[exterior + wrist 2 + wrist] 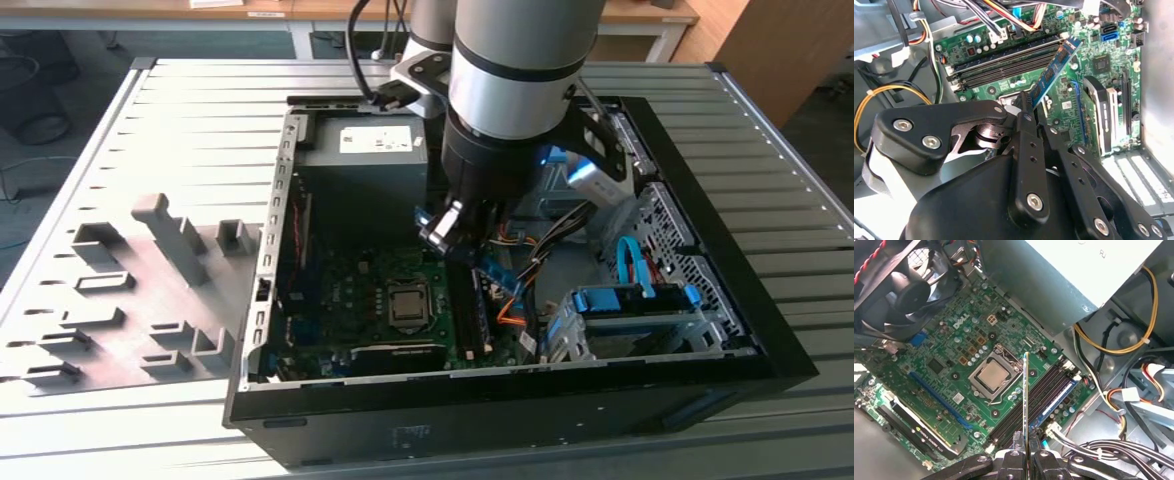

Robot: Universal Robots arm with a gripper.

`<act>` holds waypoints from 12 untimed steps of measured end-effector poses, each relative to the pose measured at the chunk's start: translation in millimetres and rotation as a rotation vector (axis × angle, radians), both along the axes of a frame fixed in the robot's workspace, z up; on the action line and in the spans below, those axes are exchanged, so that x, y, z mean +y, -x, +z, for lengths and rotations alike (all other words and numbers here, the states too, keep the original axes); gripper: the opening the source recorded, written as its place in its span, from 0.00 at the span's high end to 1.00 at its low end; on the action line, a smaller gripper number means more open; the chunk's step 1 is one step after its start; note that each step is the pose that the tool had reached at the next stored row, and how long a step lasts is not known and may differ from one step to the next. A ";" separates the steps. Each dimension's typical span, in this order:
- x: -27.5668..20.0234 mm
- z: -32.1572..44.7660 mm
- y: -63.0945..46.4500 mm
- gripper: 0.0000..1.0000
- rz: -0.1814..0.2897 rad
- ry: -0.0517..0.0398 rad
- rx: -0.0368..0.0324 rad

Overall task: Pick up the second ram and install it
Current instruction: 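Insert the second ram into the second slot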

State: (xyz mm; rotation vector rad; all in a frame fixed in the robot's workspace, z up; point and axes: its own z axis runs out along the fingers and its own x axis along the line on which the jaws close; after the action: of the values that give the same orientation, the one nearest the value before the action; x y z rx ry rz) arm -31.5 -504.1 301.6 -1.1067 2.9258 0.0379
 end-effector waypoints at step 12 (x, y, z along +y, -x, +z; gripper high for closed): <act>0.0 -0.3 0.0 0.86 -0.057 0.0001 0.0000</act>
State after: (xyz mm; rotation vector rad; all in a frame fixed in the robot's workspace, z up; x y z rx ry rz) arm -31.5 -504.1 301.3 -1.0233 2.9553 0.0372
